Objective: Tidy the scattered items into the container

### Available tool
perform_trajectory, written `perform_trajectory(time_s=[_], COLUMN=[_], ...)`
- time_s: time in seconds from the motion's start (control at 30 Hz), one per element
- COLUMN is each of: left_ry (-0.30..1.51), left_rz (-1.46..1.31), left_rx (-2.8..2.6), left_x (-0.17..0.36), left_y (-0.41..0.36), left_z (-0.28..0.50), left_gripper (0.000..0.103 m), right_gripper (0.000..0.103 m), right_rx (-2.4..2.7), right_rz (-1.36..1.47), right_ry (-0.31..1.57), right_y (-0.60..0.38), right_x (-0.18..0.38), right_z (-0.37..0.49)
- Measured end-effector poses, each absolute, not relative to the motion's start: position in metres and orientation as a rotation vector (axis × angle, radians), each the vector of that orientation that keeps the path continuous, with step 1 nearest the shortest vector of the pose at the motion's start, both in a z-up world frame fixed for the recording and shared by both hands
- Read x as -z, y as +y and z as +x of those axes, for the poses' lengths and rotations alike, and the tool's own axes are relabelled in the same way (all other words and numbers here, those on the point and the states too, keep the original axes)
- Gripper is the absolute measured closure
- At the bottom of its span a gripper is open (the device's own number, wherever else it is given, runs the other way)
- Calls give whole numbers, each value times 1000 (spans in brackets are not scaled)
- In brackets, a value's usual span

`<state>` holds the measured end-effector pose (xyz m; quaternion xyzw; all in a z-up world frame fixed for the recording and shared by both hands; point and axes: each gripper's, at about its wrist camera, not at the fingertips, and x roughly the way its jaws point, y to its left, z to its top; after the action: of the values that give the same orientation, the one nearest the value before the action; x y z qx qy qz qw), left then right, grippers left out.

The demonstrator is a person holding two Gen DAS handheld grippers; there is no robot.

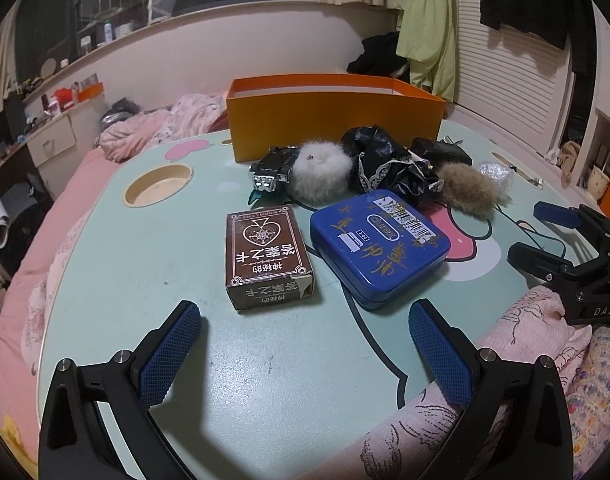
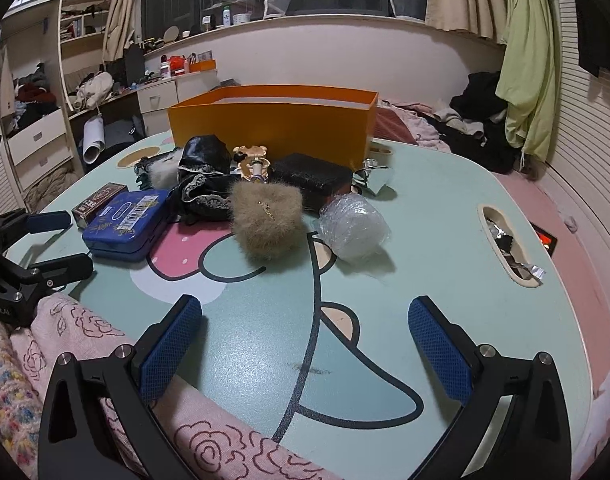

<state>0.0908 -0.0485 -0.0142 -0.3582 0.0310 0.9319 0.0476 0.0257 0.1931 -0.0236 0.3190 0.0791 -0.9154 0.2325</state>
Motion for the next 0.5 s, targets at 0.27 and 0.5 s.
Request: perform_trajectory(time_s=[0.27,0.5], left_ry=[95,94], left_rz=[-1093,-1093], left_rx=[-2843,-2843], left_x=[14,14], left_y=[-48,-48], left_z=[91,91], left_gripper=[0,0], right_gripper=[0,0], right_rx=[2517,2517], right_rz=[872,872], right_ry=[218,218], right_y=[192,192], right_x=[24,24], right_z=[28,28])
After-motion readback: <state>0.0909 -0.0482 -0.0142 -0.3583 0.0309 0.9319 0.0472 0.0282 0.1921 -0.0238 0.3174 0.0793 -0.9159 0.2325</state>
